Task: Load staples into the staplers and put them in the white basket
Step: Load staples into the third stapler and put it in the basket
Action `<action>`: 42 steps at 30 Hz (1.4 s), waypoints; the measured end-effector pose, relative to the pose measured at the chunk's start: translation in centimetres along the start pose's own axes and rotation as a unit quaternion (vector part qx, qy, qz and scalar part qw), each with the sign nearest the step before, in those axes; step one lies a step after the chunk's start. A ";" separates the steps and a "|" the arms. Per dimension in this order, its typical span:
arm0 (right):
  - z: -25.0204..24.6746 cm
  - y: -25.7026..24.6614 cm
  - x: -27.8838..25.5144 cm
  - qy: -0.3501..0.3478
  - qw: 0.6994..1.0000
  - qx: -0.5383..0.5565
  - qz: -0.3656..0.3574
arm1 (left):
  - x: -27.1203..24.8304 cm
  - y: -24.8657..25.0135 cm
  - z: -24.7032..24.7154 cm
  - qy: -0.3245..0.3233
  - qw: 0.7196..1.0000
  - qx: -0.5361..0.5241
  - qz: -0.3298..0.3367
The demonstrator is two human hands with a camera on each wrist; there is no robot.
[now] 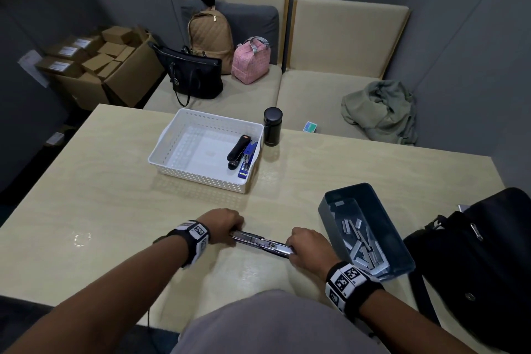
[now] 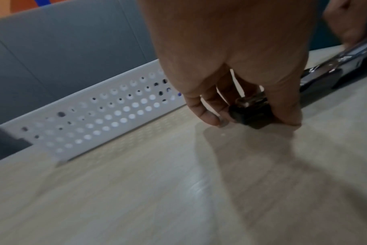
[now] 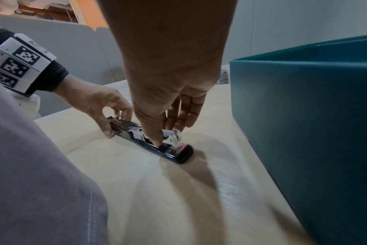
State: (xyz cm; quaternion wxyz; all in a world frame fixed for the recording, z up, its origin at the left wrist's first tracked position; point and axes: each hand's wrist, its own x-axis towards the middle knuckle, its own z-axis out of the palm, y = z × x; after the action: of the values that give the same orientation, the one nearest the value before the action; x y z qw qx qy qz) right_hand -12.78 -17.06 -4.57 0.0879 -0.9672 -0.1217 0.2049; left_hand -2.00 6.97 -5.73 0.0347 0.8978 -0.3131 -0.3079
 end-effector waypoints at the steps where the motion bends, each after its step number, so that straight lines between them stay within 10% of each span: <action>1: 0.1 0.2 -0.1 0.004 1.000 0.005 0.004 | -0.4 -0.7 -0.1 0.000 1.000 -0.003 -0.008; 12: 0.0 0.2 -0.3 0.026 0.993 0.097 0.056 | -0.7 3.9 -4.3 0.069 0.992 -0.005 0.108; 21: 1.2 2.4 0.0 -0.008 0.960 0.239 0.147 | 2.2 9.0 1.0 0.007 0.989 0.128 0.070; 32: -1.9 0.4 2.3 -0.116 0.815 0.559 0.101 | 2.1 7.1 -0.9 0.193 0.974 -0.071 0.092; 36: -5.1 -1.2 4.3 0.004 0.782 0.617 0.091 | 1.2 6.2 -3.6 0.298 0.902 -0.308 -0.050; 40: -8.1 -3.8 7.1 0.049 0.747 0.662 0.044 | 0.6 6.5 -7.2 0.208 0.722 -0.656 -0.078; 42: -9.3 -4.9 8.0 0.024 0.773 0.634 0.025 | 0.8 5.6 -8.1 0.220 0.714 -0.660 -0.077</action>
State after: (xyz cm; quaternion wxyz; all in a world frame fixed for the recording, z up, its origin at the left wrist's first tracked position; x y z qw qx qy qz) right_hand -2.76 -11.31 1.90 0.6790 -0.6994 0.0621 0.2144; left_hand 0.09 0.94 1.83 0.6623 0.7102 0.0563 -0.2320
